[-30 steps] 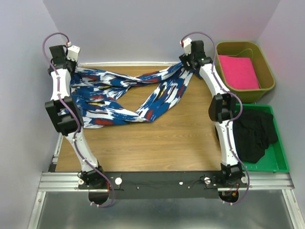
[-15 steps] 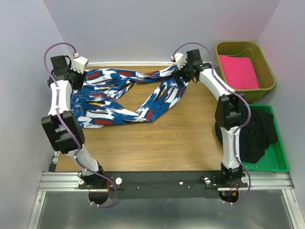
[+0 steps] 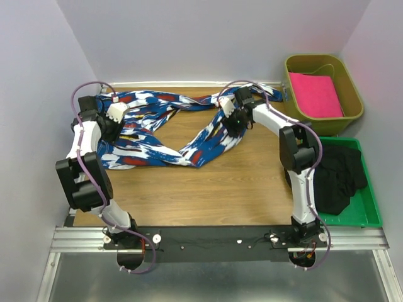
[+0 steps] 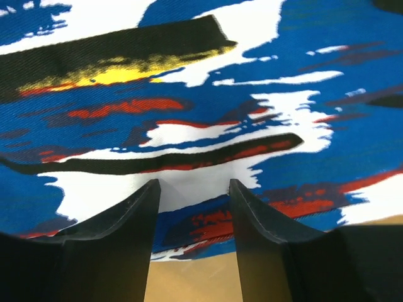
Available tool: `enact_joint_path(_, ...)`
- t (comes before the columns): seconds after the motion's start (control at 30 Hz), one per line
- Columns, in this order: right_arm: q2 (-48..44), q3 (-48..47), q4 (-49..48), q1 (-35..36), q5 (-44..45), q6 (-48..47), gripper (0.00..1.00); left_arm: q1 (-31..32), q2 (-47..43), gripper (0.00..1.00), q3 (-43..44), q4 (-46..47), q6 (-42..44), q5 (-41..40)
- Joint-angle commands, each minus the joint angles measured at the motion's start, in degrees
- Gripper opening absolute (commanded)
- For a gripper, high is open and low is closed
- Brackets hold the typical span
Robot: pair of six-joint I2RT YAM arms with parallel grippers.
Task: Fold and stack the mixed laundry pile
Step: Flatten out the trousers at the center of the board.
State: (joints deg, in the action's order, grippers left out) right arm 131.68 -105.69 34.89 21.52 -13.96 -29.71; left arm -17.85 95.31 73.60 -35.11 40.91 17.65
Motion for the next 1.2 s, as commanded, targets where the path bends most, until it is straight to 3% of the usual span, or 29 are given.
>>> enact_joint_path(0.0, -4.9, 18.6, 15.1, 4.5, -5.0, -1.0, 0.53, 0.4, -2.9, 0.5, -3.0, 0.4, 3.2, -0.3)
enact_joint_path(0.13, -15.3, 28.6, 19.8, 8.8, -14.8, -0.6, 0.5, 0.4, -3.4, 0.49, -3.2, -1.5, 6.0, 2.3)
enact_joint_path(0.23, -22.4, 28.3, 25.7, 9.2, -21.7, -1.3, 0.5, 1.6, -4.9, 0.48, -3.1, -4.2, 10.3, 5.4)
enact_joint_path(0.4, -30.9, 27.8, 19.4, 7.0, -9.5, 1.6, 0.62, 6.6, -10.0, 0.48, -6.0, -4.8, 16.3, 7.2)
enact_joint_path(0.53, -27.8, 24.8, 15.2, 4.4, -1.1, 0.1, 0.77, 12.2, -11.1, 0.5, -6.9, -3.6, 17.1, 7.0)
enact_joint_path(0.63, -24.6, 22.6, 11.0, 2.7, 2.4, -0.5, 0.8, 16.0, -9.8, 0.51, -6.9, 0.2, 15.5, 5.1)
enact_joint_path(0.8, -18.5, 18.9, 7.8, 1.9, 5.4, -4.1, 0.8, 21.7, -3.4, 0.51, -3.8, 3.7, 16.7, 1.4)
enact_joint_path(0.93, -15.4, 19.7, 4.9, 1.5, 6.7, -6.3, 0.81, 24.0, 3.0, 0.52, 0.7, 0.6, 19.9, 1.6)
enact_joint_path(1.1, -12.3, 23.2, 3.4, 1.4, 7.4, -8.7, 0.81, 25.8, 6.6, 0.52, 0.1, -3.6, 26.6, 1.1)
enact_joint_path(1.17, -11.9, 24.9, 3.3, 1.5, 8.1, -9.2, 0.73, 25.8, 6.6, 0.52, -1.5, -4.3, 27.7, -0.3)
